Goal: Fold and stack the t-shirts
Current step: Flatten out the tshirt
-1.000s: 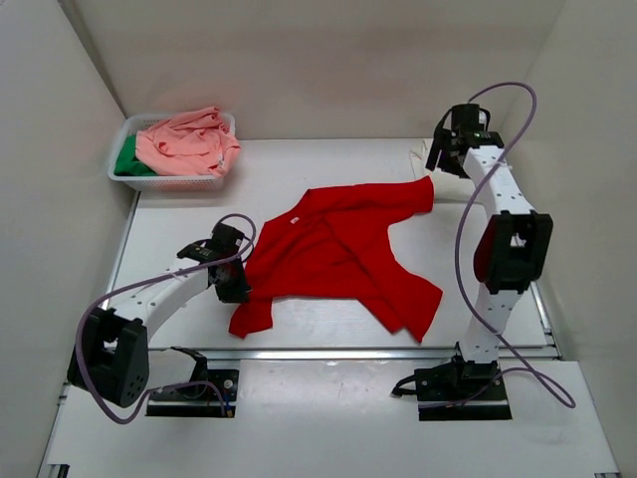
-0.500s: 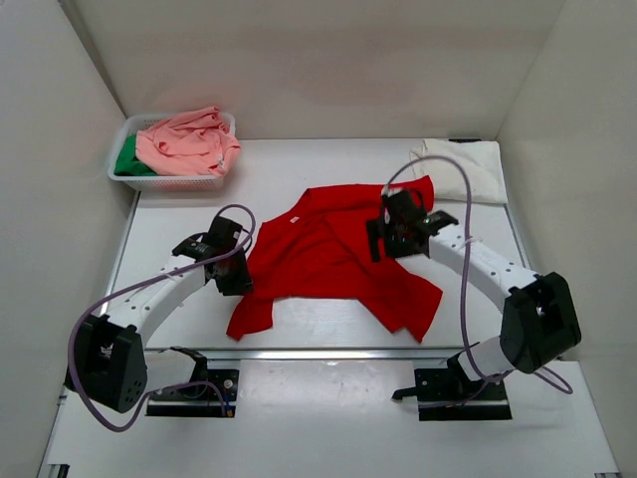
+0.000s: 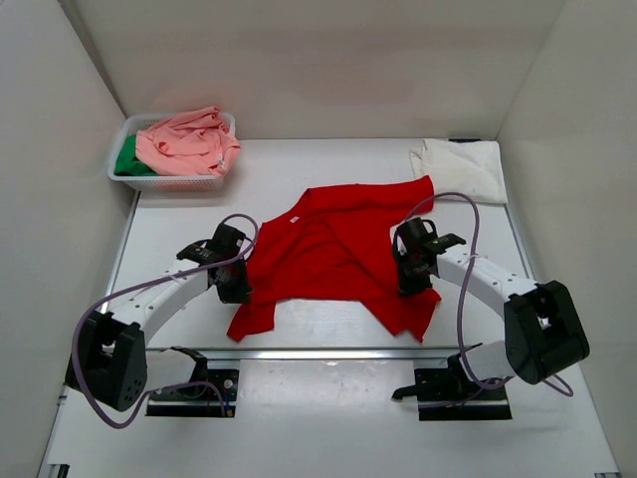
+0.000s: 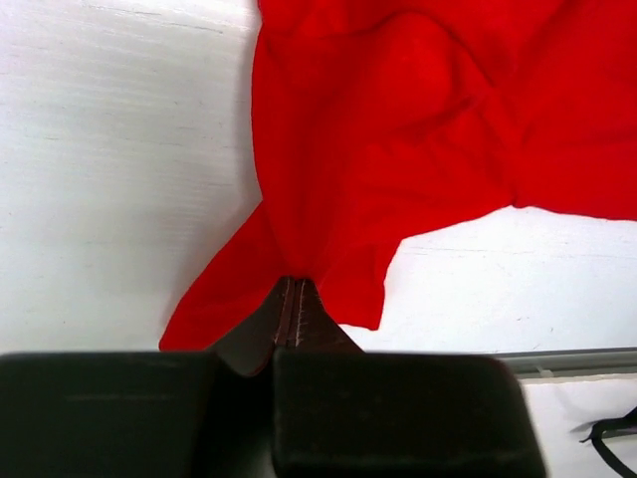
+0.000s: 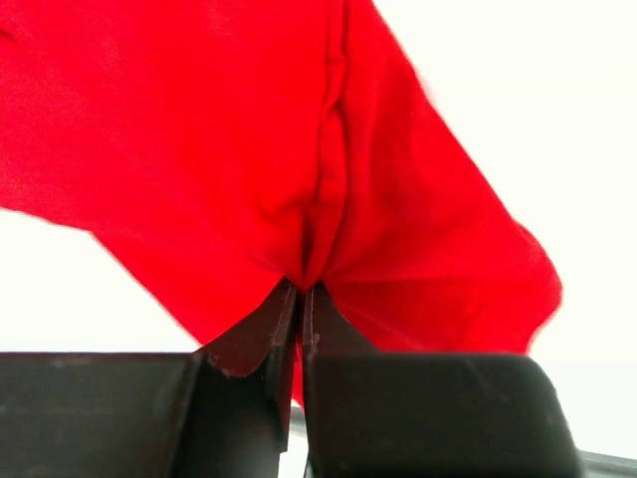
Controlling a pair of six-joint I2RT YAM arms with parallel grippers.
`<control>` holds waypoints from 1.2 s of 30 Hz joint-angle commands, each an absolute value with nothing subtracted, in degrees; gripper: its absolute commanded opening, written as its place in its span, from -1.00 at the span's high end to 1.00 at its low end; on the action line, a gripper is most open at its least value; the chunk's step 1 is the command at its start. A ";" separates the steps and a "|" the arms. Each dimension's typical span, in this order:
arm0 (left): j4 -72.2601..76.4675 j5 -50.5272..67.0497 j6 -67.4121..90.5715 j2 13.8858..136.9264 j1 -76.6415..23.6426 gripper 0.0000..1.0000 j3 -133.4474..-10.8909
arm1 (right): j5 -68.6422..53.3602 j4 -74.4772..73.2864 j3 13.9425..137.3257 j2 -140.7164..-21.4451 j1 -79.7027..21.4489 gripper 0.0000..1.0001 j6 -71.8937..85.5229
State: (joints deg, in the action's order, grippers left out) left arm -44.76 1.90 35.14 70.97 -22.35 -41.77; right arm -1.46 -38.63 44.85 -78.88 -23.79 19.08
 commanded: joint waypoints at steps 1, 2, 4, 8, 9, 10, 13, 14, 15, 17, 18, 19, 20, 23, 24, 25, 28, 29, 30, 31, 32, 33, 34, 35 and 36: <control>-44.72 0.69 35.09 70.03 -22.27 1.00 -43.40 | -2.72 -40.27 54.22 -76.64 -19.92 1.00 16.14; -44.92 0.41 35.17 69.68 -21.99 1.00 -43.68 | -2.65 -40.34 55.77 -77.22 -19.06 1.00 15.36; -45.74 -0.01 34.99 68.34 -20.64 1.00 -44.50 | -1.68 -41.83 63.65 -81.34 -15.23 1.00 11.76; -46.41 -2.89 34.73 66.55 -17.79 1.00 -45.86 | 1.61 -42.19 75.00 -91.15 -10.60 1.00 8.21; -46.19 -3.42 35.01 66.39 -17.09 1.00 -46.17 | 2.48 -42.26 79.42 -93.08 -9.15 1.00 7.73; -45.94 -3.86 34.93 66.36 -16.21 1.00 -46.51 | 3.12 -42.34 81.82 -96.81 -8.19 1.00 7.44; -44.37 -7.57 34.90 68.68 -13.09 1.00 -49.00 | 10.67 -46.63 99.05 -110.64 -4.92 0.82 7.93; -43.91 -7.95 34.81 70.16 -12.06 1.00 -49.95 | 13.37 -49.40 104.25 -113.99 -4.49 0.72 8.34; -43.47 -8.51 34.74 71.74 -11.04 0.95 -50.93 | 16.34 -52.40 109.21 -116.53 -4.34 0.66 8.98; -43.42 -11.15 35.39 73.24 -10.77 0.82 -52.53 | 21.24 -56.19 111.78 -118.07 -4.56 0.54 10.67; -43.48 -13.21 35.55 74.48 -10.81 0.85 -53.08 | 23.45 -56.99 111.25 -116.92 -4.92 0.35 11.48; -43.68 -14.52 36.20 75.44 -10.50 0.87 -53.63 | 24.46 -56.34 108.14 -114.82 -5.60 0.16 11.67; -43.61 -14.99 36.11 75.57 -10.21 0.85 -53.72 | 24.23 -55.16 103.80 -112.88 -6.25 0.01 11.60; -41.47 -11.68 35.01 75.50 -8.62 0.82 -53.19 | 21.19 -50.33 87.21 -101.84 -8.01 -0.15 11.97; -41.27 -10.28 34.61 75.55 -8.69 0.78 -52.56 | 20.29 -49.34 81.82 -99.69 -8.73 -0.15 12.75; -40.96 -9.46 34.42 75.99 -9.25 0.66 -51.87 | 18.03 -48.83 78.59 -96.23 -9.05 -0.14 13.57; -40.36 -7.34 34.12 76.13 -10.13 0.41 -50.69 | 13.01 -48.39 69.84 -91.41 -9.32 -0.08 16.77; -40.50 -6.57 34.36 76.27 -10.45 0.25 -50.26 | 11.56 -47.84 66.55 -88.78 -9.43 -0.07 17.92; -40.18 -6.12 34.34 76.02 -10.36 0.09 -49.92 | 9.04 -46.75 64.71 -86.88 -9.86 -0.07 17.96; -40.60 -4.92 33.41 75.75 -9.85 0.01 -49.75 | 7.81 -46.20 62.10 -84.73 -10.55 -0.07 18.82; -40.61 -4.23 33.39 75.23 -10.02 -0.13 -49.84 | 6.86 -44.84 59.43 -84.02 -10.99 -0.07 19.68; -41.00 -4.38 32.68 74.84 -9.94 -0.19 -50.39 | 6.46 -44.67 58.70 -83.31 -11.30 -0.07 19.77; -41.88 -5.39 32.15 73.27 -9.86 -0.27 -51.21 | 5.88 -43.96 56.87 -82.85 -11.11 -0.06 20.54; -42.54 -5.76 31.85 72.58 -9.92 -0.32 -51.40 | 5.27 -43.71 55.92 -82.72 -11.23 -0.06 21.03; -43.76 -6.03 30.99 71.76 -10.31 -0.35 -52.24 | 4.89 -43.15 54.76 -82.48 -11.17 -0.06 21.24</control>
